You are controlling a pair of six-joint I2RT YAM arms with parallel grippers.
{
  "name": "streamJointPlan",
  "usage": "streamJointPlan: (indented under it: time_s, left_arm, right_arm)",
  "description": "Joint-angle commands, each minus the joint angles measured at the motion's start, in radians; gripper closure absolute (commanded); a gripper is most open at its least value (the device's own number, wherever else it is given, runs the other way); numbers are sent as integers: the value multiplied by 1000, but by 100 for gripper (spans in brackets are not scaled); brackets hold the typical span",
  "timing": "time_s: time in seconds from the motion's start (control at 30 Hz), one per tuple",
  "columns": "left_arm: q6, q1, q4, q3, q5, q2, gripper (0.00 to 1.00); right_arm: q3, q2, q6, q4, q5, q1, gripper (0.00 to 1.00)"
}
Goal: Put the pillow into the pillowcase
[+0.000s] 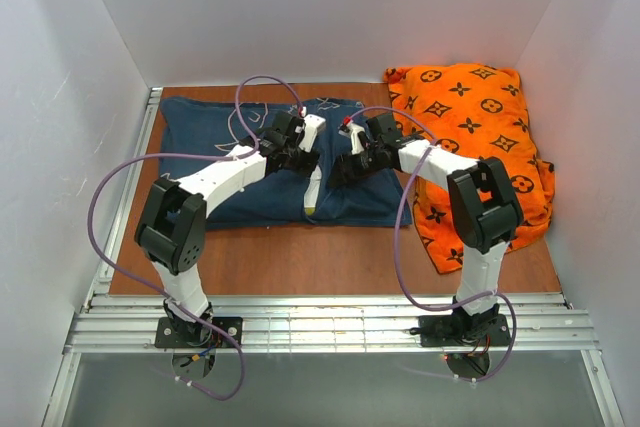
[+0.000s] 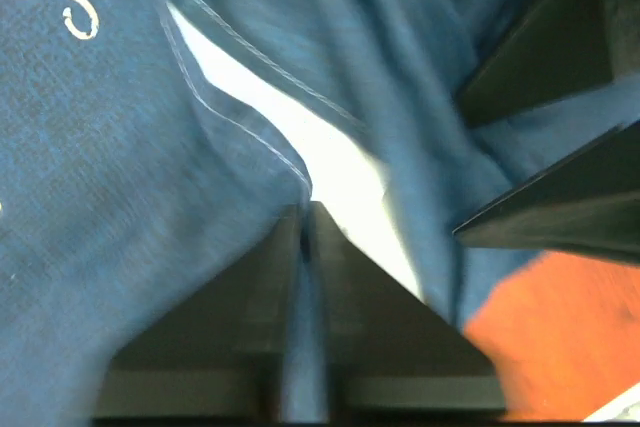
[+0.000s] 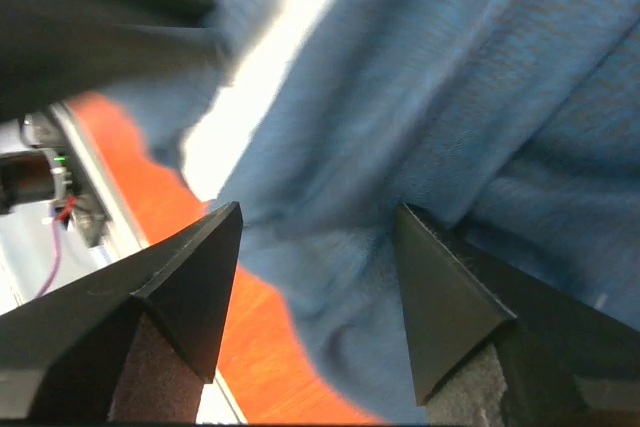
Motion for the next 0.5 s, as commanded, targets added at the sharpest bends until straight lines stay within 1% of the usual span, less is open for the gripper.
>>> streamJointPlan:
  time_s: [0.0,0.1,0.17,0.3,0.33,0.37,0.4,0.43,0.47]
  left_arm:
    - [31,8,2,63,-71,18,100]
    - [57,37,2,75,-47,-14,100]
    - [57,79,-3,74,-33,-56,100]
    - [42,140,-95,96,4,-59,100]
    - [42,174,-113,101,160,-66,81]
    - [1,188,-98,88,255,-101,73]
    - [-41,197,-34,66,366,-128,68]
    - [-71,199,-5,26,512,-161,61]
    - [-104,196,32,9,575,-172,58]
  right_arm:
    - [6,55,-29,-35,66,7,43]
    - [-11,57,-49,-42,92,4,44]
    - [-30,44,-54,-40,91,1,45]
    - [-42,29,-51,-39,57,3,46]
    - [-45,20,-46,-31,22,0,48]
    - [-49,15,-39,-23,6,0,49]
    - [-53,0,-26,-16,-6,0,52]
    - [-57,-8,-22,-6,-20,0,61]
    - [-59,-14,-22,-6,-18,0,65]
